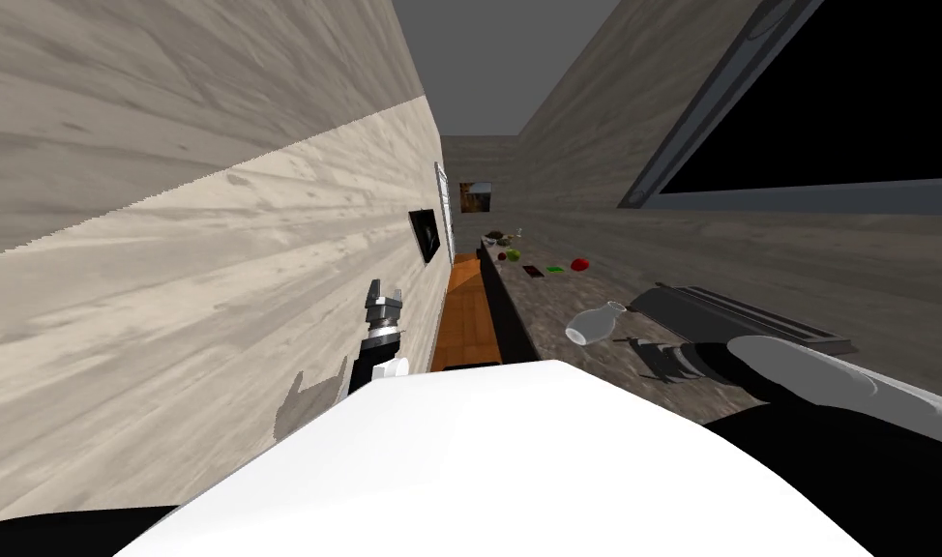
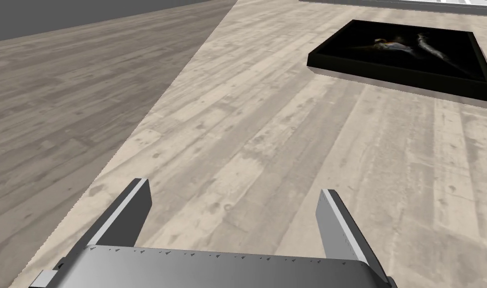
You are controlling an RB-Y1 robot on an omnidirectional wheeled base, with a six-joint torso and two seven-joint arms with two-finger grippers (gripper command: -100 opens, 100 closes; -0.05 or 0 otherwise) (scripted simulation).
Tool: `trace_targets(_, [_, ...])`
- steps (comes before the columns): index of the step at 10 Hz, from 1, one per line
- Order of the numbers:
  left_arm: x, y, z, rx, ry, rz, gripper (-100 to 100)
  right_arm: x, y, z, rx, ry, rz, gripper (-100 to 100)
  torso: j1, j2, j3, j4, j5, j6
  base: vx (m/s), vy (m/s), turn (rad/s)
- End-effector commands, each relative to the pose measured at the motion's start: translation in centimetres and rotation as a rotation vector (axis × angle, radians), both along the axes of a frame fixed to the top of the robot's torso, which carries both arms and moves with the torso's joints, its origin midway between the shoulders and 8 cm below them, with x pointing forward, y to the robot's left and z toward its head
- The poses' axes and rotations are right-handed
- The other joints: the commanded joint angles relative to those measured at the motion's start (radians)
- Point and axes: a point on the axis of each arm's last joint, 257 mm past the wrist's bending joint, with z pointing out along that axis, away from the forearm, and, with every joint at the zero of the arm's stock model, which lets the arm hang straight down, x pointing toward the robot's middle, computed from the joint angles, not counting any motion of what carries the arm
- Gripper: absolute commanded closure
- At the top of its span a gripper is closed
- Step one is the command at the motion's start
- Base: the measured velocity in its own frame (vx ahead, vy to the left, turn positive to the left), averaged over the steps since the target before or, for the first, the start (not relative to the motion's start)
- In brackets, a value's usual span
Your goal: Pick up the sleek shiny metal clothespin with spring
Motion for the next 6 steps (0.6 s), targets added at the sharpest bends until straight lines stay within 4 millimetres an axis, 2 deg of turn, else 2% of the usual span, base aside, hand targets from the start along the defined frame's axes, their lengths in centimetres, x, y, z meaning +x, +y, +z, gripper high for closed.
trace_targets(1, [0.0, 0.0, 0.0, 0.0, 0.0, 0.0, 0, -2.5, -1.1, -0.4, -0.015, 0.073, 0.002, -100, 0.0, 0.0, 0.0, 0.0, 0.0, 0.0, 0.314, 0.01, -0.077])
trace_targets(2, [0.0, 0.0, 0.0, 0.0, 0.0, 0.0, 0, -4.0, -1.6, -0.4, -0.02, 0.115, 0.002, -100, 0.001, -0.003, -0.002, -0.001, 0.0, 0.0, 0.298, 0.01, -0.046])
trace_targets(3, [0.0, 0.0, 0.0, 0.0, 0.0, 0.0, 0, -4.0, -1.6, -0.4, -0.02, 0.115, 0.002, -100, 0.001, -0.003, -0.002, -0.001, 0.0, 0.0, 0.218, -0.007, -0.004])
trace_targets(6, [0.0, 0.0, 0.0, 0.0, 0.0, 0.0, 0, -7.9, -2.1, -0.8, -0.012, 0.221, -0.001, -100, -0.001, 0.002, 0.001, 0.0, 0.0, 0.0, 0.225, -0.019, -0.015])
